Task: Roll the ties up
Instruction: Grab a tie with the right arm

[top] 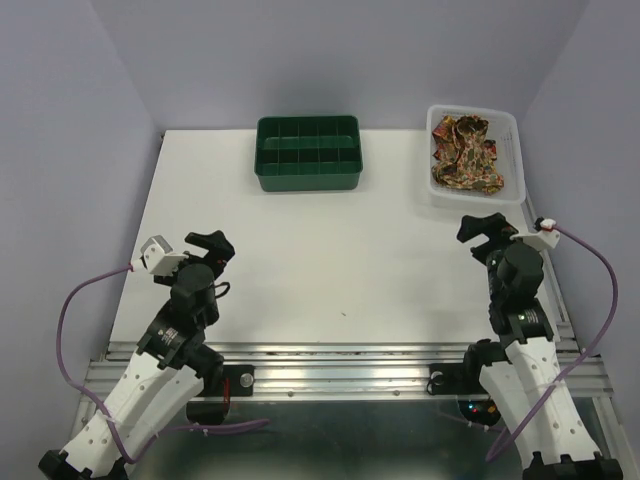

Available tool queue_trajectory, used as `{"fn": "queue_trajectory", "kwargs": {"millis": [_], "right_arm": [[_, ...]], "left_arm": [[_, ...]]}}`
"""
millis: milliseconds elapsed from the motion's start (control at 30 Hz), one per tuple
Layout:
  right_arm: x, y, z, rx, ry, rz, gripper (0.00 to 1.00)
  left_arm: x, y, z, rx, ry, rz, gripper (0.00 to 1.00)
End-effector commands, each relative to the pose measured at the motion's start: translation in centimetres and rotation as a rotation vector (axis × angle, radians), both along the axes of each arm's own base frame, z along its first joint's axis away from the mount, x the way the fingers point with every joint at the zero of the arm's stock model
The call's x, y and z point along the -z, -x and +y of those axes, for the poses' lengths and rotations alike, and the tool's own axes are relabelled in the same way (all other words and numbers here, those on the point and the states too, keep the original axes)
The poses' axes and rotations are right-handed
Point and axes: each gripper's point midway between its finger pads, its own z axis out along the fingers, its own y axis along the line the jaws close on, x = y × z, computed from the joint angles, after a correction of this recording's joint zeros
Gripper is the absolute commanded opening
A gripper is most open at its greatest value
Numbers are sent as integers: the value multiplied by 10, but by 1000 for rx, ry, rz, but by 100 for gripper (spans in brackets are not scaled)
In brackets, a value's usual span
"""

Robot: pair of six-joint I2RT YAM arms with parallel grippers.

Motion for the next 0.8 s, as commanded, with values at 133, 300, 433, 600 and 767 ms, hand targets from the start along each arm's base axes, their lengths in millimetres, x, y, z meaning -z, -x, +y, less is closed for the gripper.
{"fn": "queue_trajectory", "kwargs": {"millis": [133, 300, 433, 600, 767], "right_arm": [[-11, -2, -10, 32, 63, -12, 100], [-45, -20, 0, -45, 146, 9, 100], [-73, -57, -11, 14, 198, 72, 100], [-61, -122, -41, 144, 344, 328, 100], [-26, -185, -47, 120, 447, 462, 100]], "left_arm": [[-1, -1, 8, -49, 3, -24, 99], [0, -3, 4, -38, 9, -15, 99], [-1, -4, 0, -15, 17, -9, 99], [-1, -3, -1, -11, 29, -11, 99], [-1, -2, 1, -23, 37, -11, 99]]}}
